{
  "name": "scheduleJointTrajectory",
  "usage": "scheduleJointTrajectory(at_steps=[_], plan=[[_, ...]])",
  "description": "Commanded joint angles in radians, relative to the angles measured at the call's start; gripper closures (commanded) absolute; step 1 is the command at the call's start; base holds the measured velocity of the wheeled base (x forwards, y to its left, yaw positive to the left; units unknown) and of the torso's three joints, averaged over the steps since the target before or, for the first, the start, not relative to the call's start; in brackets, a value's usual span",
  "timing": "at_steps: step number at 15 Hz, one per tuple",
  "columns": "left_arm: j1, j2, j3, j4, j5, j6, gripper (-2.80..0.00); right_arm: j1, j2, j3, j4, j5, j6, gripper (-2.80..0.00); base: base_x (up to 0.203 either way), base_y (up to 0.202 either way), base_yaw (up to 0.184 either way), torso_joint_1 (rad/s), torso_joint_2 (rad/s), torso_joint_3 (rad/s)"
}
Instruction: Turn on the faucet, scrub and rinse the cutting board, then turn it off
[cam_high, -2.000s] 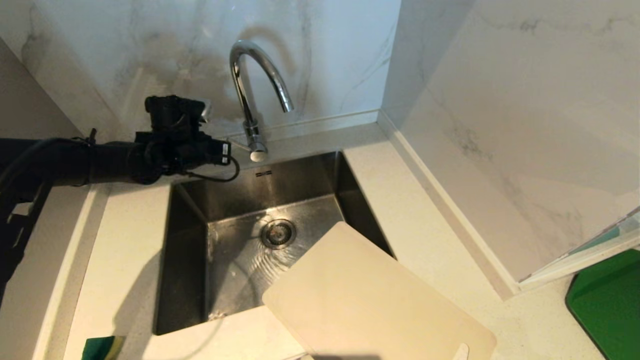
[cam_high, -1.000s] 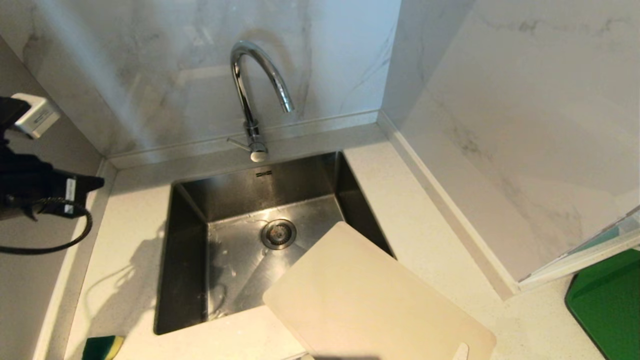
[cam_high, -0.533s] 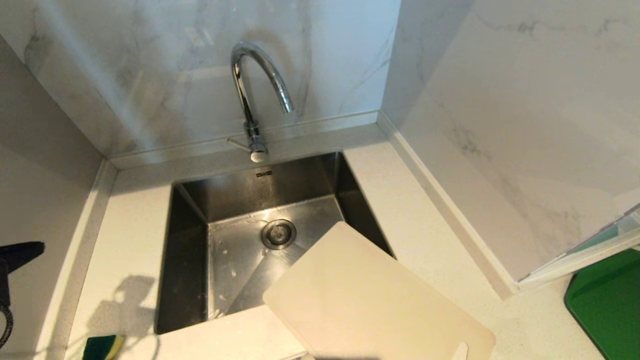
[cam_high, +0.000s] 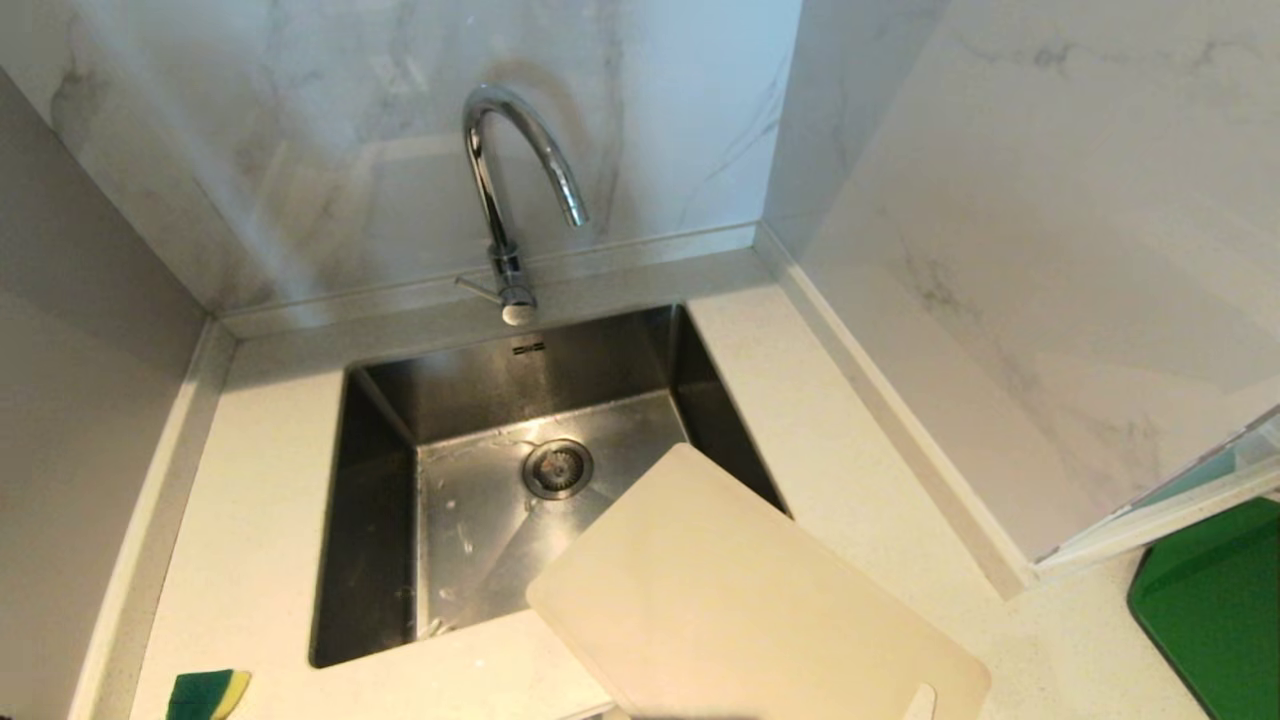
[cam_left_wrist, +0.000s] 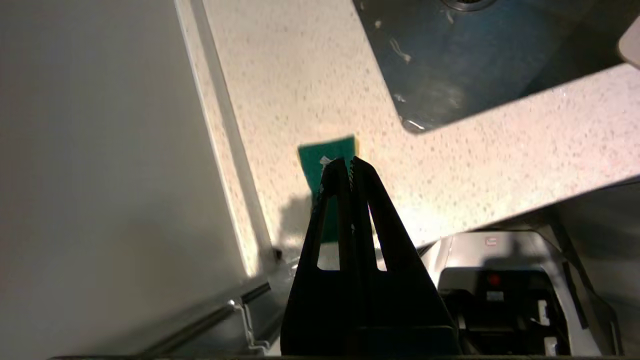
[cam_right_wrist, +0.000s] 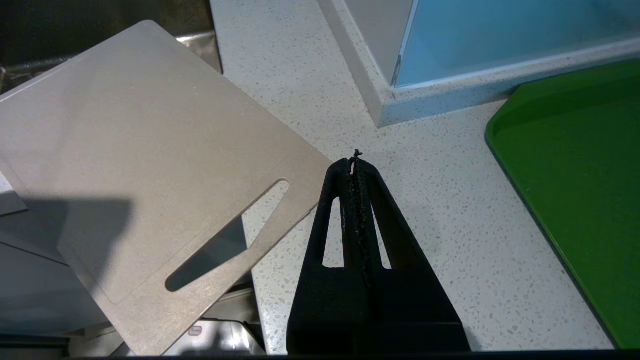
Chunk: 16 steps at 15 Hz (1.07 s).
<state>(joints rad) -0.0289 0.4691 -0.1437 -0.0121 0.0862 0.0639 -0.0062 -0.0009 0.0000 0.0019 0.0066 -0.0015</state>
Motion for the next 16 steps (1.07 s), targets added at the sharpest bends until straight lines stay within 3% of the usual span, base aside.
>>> scheduleJointTrajectory(at_steps=[1, 3, 5, 9, 10, 12, 13, 14, 16], plan=[[0.022, -0.194, 0.096, 0.006, -0.021, -0.012, 0.00, 0.000, 0.001, 0.002, 0.001, 0.001, 0.000, 0.00, 0.000, 0.000, 0.000, 0.000, 0.00, 0.000], [0.056, -0.241, 0.143, 0.005, -0.077, -0.019, 0.00, 0.000, 0.001, 0.002, 0.001, 0.001, 0.000, 0.00, 0.000, 0.000, 0.000, 0.000, 0.00, 0.000], [0.053, -0.269, 0.146, 0.004, -0.083, -0.030, 0.00, 0.000, 0.001, 0.002, 0.000, 0.001, 0.000, 0.00, 0.000, 0.000, 0.000, 0.000, 0.00, 0.000], [0.026, -0.460, 0.144, 0.012, -0.104, 0.040, 0.00, 0.000, 0.001, 0.002, 0.000, 0.001, 0.000, 0.00, 0.000, 0.000, 0.000, 0.000, 0.00, 0.000], [0.024, -0.472, 0.145, 0.011, -0.104, 0.033, 0.00, 0.000, 0.001, 0.002, 0.001, 0.001, 0.000, 0.00, 0.000, 0.000, 0.000, 0.000, 0.00, 0.000], [0.024, -0.472, 0.145, 0.010, -0.086, -0.050, 0.00, 0.000, 0.001, 0.002, 0.000, 0.001, 0.000, 0.00, 0.000, 0.000, 0.000, 0.000, 0.00, 0.000], [0.024, -0.472, 0.144, 0.012, -0.085, -0.051, 0.00, 0.000, 0.001, 0.002, 0.001, 0.001, 0.000, 0.00, 0.000, 0.000, 0.000, 0.000, 0.00, 0.000], [0.024, -0.472, 0.144, 0.013, -0.088, -0.022, 0.00, 0.000, 0.001, 0.002, 0.000, 0.001, 0.000, 0.00, 0.000, 0.000, 0.000, 0.000, 0.00, 0.000], [0.024, -0.472, 0.145, 0.017, -0.110, 0.095, 0.00, 0.000, 0.001, 0.002, 0.000, 0.001, 0.000, 0.00, 0.000, 0.000, 0.000, 0.000, 0.00, 0.000]])
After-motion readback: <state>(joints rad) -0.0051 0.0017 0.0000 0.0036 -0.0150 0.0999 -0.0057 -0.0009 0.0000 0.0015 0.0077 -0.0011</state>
